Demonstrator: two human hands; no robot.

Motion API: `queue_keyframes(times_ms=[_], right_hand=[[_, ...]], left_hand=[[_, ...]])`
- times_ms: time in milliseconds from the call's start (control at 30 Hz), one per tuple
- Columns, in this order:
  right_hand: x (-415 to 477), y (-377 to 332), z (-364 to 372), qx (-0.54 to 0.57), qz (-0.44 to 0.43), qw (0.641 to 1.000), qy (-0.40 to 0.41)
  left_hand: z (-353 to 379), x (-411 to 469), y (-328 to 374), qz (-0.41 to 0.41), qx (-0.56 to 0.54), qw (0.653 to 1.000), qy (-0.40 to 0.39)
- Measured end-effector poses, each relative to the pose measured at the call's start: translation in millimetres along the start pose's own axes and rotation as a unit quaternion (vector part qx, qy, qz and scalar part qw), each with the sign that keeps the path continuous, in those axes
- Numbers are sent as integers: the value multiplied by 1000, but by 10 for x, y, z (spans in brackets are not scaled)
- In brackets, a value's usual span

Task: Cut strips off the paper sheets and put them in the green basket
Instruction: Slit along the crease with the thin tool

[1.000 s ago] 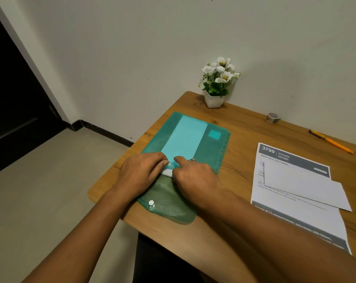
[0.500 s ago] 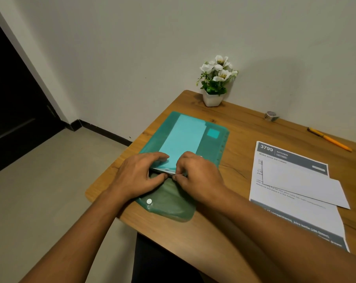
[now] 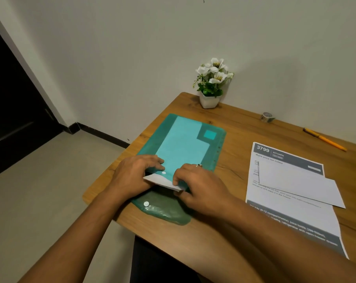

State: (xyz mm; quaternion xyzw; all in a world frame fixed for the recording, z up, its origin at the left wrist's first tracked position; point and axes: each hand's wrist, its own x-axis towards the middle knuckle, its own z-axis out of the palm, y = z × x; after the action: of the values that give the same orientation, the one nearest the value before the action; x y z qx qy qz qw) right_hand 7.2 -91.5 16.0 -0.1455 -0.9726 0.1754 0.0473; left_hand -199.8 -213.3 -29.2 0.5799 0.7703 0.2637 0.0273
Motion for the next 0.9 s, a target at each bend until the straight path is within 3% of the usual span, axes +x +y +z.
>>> queue_keyframes(times_ms=[200, 467, 600, 800, 900], right_hand=[[41, -76, -242, 143, 26, 988, 51], [-29, -198, -857, 314, -16, 940, 136], [-88, -185, -1154, 400, -51, 896, 188], [-145, -40, -1500, 392, -87, 862, 309], [-216, 155, -1557, 391, -72, 854, 335]], left_hand=[[-72, 90, 51, -8, 1, 1000, -30], [-175, 169, 97, 11, 13, 998, -62], [-234, 204, 180, -2, -6, 997, -78], [-374, 338, 188, -18, 41, 982, -182], [-412, 461, 200, -44, 15, 984, -174]])
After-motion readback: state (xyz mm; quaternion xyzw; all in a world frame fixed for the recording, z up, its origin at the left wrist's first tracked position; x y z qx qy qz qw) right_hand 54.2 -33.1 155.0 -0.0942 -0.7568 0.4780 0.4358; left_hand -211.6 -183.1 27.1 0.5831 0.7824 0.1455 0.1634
